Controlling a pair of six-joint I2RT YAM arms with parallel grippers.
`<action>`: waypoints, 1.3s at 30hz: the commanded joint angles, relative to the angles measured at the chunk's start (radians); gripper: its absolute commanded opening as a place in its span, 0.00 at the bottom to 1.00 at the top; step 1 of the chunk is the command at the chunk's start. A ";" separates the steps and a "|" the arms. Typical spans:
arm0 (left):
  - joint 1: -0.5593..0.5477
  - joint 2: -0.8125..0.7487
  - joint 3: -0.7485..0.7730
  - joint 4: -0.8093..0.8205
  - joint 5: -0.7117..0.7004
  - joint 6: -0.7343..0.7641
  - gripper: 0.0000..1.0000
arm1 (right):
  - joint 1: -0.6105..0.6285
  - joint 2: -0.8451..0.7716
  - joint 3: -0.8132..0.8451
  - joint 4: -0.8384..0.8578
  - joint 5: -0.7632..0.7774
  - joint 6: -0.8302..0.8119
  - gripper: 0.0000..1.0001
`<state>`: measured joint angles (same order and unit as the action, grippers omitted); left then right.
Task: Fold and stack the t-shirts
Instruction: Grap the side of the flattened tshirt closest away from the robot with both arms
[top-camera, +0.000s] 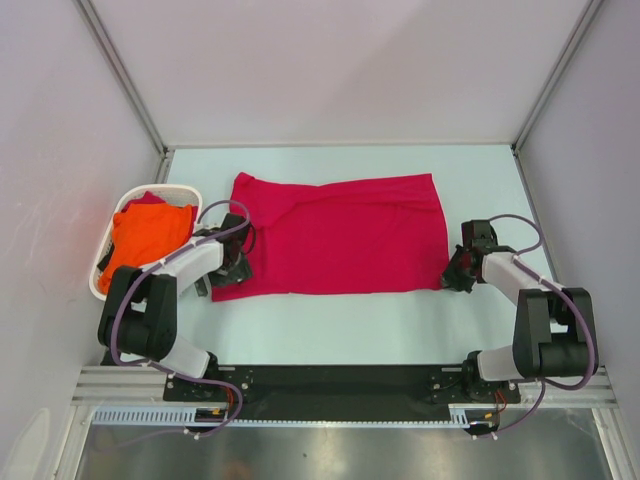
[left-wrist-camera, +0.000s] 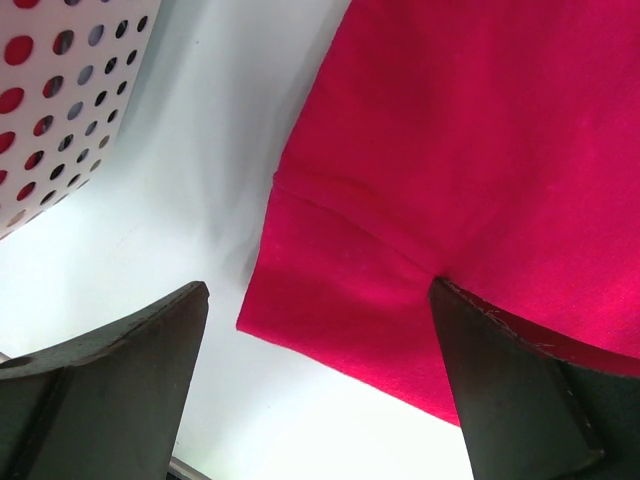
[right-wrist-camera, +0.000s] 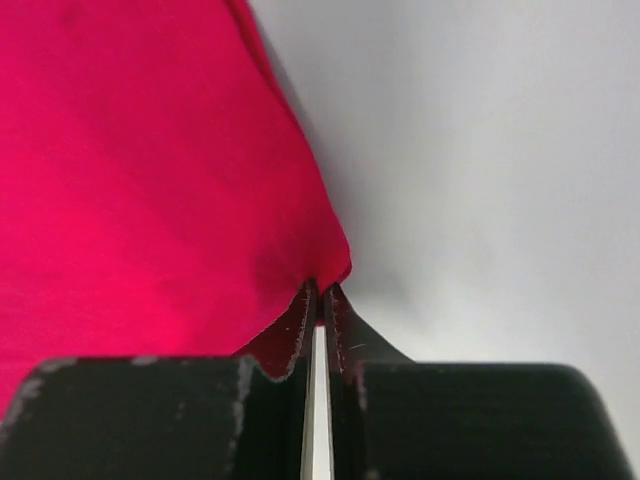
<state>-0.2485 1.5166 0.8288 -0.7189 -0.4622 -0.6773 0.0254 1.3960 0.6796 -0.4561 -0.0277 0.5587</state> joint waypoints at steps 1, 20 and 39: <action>-0.005 0.033 -0.037 0.069 -0.003 -0.039 1.00 | 0.002 0.020 -0.043 0.046 -0.090 -0.016 0.00; -0.006 -0.006 -0.046 0.107 0.037 -0.027 0.00 | 0.039 -0.160 0.057 0.060 -0.034 -0.059 0.00; 0.029 -0.274 -0.112 0.049 0.000 -0.039 0.91 | 0.057 -0.164 0.032 0.092 -0.037 -0.057 0.00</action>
<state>-0.2440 1.2621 0.7406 -0.6624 -0.4446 -0.7074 0.0772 1.2388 0.7021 -0.4011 -0.0719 0.5186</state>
